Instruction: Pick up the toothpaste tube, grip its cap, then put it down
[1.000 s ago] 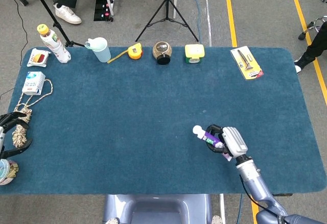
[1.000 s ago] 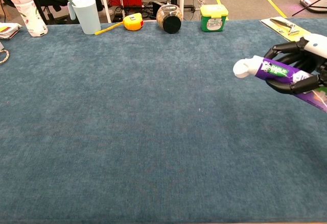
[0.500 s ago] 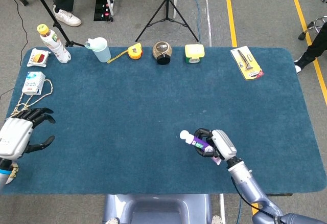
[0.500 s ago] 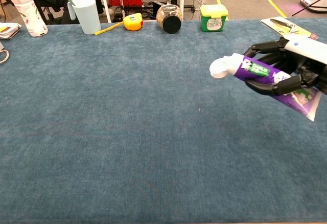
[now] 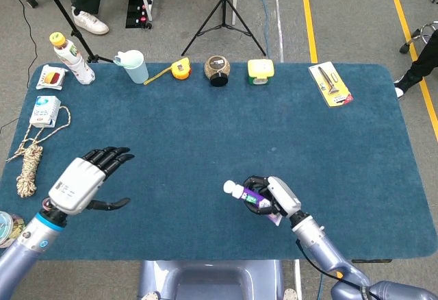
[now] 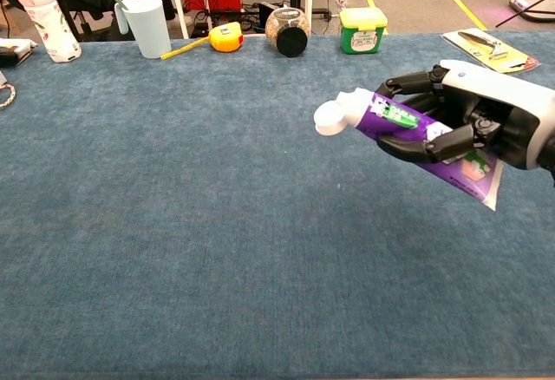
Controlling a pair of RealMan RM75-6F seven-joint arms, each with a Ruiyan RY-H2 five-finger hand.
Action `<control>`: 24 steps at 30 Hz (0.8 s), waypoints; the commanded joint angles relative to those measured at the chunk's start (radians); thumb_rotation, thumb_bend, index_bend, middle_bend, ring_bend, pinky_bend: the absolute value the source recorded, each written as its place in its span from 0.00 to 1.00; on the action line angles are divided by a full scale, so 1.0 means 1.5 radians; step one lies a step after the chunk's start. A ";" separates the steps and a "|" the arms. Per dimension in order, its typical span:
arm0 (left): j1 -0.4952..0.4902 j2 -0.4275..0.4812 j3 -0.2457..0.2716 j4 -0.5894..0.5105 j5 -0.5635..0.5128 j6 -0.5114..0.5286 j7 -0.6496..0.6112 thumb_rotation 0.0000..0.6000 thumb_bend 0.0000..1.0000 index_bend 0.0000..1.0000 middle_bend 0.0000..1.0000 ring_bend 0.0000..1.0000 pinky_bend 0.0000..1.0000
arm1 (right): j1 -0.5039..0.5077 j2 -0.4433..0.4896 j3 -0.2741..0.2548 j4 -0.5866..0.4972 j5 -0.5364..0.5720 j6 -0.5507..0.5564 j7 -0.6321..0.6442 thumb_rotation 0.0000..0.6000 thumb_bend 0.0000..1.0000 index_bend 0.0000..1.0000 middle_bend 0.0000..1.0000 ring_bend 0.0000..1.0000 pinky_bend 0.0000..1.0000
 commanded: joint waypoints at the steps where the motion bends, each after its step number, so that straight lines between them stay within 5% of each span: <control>1: -0.026 -0.041 -0.004 0.008 0.020 -0.015 0.033 0.48 0.16 0.09 0.13 0.13 0.32 | 0.005 -0.001 0.003 -0.009 0.005 -0.004 0.007 1.00 0.50 0.86 0.96 1.00 1.00; 7: -0.054 -0.086 -0.007 0.019 0.018 -0.044 0.084 0.55 0.16 0.01 0.08 0.08 0.32 | 0.009 0.003 0.003 -0.026 0.011 -0.009 0.016 1.00 0.50 0.86 0.96 1.00 1.00; 13: -0.079 -0.132 -0.017 0.033 -0.009 -0.071 0.133 0.85 0.16 0.00 0.06 0.06 0.32 | 0.006 0.016 0.000 -0.060 0.020 -0.011 0.049 1.00 0.50 0.86 0.96 1.00 1.00; 24: -0.119 -0.200 -0.037 0.045 -0.048 -0.090 0.184 0.87 0.16 0.00 0.02 0.00 0.29 | 0.012 0.029 -0.001 -0.108 0.031 -0.025 0.073 1.00 0.51 0.86 0.96 1.00 1.00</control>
